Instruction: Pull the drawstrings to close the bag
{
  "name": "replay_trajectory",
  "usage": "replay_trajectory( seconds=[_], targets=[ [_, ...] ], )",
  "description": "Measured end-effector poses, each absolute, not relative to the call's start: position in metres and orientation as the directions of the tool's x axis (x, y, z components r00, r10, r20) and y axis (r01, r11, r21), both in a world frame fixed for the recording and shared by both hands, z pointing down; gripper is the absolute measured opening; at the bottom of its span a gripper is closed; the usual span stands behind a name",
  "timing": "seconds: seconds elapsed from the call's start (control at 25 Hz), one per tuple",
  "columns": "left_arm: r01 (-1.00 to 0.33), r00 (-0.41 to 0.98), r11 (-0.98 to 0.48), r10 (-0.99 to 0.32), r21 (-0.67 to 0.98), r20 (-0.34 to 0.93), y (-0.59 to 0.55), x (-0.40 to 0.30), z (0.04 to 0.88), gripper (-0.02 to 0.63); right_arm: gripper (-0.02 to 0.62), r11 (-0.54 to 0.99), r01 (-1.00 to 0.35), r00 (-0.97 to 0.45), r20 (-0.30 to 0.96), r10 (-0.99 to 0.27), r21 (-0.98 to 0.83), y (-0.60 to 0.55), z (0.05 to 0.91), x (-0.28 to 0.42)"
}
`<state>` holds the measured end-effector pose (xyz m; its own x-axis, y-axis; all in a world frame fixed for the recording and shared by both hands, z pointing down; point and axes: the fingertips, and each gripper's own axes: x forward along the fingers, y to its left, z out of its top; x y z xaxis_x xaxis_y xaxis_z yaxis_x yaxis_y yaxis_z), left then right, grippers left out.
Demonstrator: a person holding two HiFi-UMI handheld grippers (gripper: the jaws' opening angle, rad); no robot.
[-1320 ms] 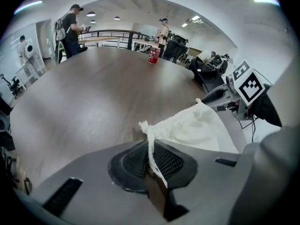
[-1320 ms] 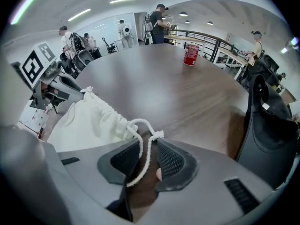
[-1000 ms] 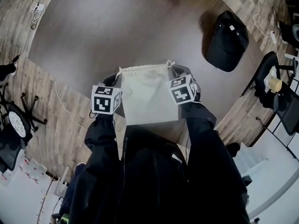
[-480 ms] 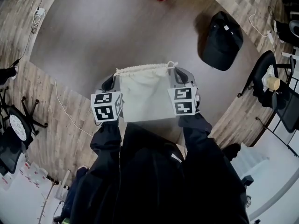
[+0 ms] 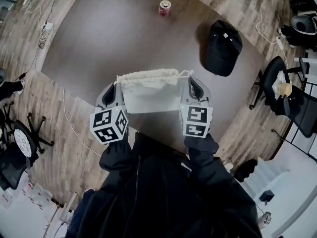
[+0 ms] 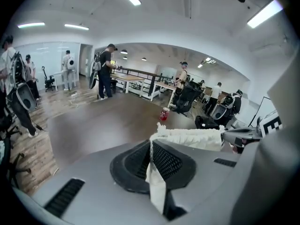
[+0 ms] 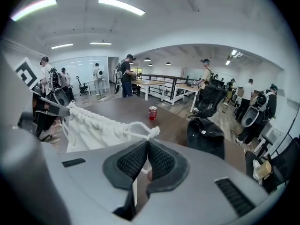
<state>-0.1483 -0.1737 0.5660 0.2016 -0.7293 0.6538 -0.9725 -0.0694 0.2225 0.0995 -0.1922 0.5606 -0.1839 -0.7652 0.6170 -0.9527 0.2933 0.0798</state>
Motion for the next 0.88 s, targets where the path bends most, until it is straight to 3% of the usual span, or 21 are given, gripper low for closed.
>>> replay_trajectory(
  seconds=[0.88],
  targets=[
    [-0.977, 0.119, -0.024, -0.885, 0.210, 0.451, -0.146, -0.170, 0.435, 0.037, 0.028, 0.127, -0.982, -0.052, 0.451, -0.891, 0.139, -0.157, 0.451, 0.146]
  ],
)
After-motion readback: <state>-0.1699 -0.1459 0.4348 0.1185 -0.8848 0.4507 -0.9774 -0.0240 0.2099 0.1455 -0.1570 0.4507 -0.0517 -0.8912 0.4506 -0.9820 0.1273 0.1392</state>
